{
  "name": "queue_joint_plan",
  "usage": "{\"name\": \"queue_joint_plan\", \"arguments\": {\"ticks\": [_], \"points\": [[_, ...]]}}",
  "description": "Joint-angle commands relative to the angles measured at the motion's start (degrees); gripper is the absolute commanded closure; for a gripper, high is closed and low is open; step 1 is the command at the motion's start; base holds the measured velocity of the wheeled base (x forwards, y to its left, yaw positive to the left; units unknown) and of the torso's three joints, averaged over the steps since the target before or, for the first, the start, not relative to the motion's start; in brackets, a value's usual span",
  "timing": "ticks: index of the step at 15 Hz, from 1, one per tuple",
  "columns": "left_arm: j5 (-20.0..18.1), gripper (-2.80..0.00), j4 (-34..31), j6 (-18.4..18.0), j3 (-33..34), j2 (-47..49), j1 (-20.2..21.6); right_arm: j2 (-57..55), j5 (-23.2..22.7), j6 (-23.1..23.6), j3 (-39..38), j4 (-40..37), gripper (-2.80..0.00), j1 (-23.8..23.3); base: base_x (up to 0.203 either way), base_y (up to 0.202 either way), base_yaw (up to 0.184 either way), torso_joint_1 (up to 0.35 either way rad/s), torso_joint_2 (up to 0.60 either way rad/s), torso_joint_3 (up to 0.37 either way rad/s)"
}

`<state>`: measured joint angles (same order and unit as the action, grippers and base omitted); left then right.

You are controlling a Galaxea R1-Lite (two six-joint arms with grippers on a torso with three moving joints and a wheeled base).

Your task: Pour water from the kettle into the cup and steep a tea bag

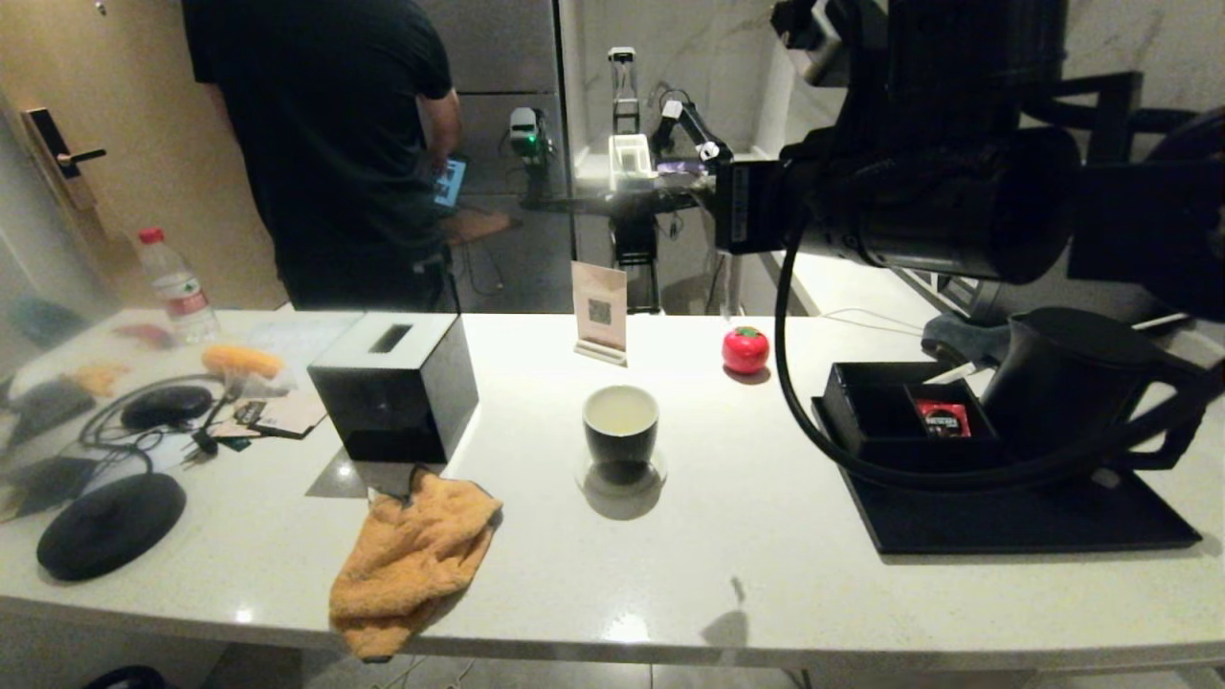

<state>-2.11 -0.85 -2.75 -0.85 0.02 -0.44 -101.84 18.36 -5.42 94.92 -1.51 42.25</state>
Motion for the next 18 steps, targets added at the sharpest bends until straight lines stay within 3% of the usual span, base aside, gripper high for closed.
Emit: {"name": "queue_joint_plan", "arguments": {"ticks": [1,4,12,16,18], "points": [[-1.56,0.0,-0.83,-0.32,-1.65,-0.02,0.0,0.15,0.1,-0.02,0.17,0.02,0.0,0.02,0.0,0.0,0.0,0.0,0.0,0.0],[-6.62,0.0,-2.44,-0.24,-5.44,2.97,0.0,0.24,0.1,-0.02,0.08,0.02,0.0,0.02,0.0,0.0,0.0,0.0,0.0,0.0],[-7.97,0.0,0.47,-0.36,-16.45,25.28,-1.16,1.64,0.01,-0.24,-0.05,0.02,0.0,0.02,0.0,0.0,0.0,0.0,0.0,0.0],[-10.78,0.0,8.62,-0.55,-19.67,41.11,-2.44,0.7,-0.34,-0.29,1.58,2.05,0.0,0.28,0.0,0.0,0.0,0.0,0.0,0.0],[-11.23,0.0,14.72,-0.53,-20.77,48.61,-6.02,0.41,-0.45,-0.26,1.67,2.25,0.0,1.1,0.0,0.0,0.0,0.0,0.0,0.0]]}}
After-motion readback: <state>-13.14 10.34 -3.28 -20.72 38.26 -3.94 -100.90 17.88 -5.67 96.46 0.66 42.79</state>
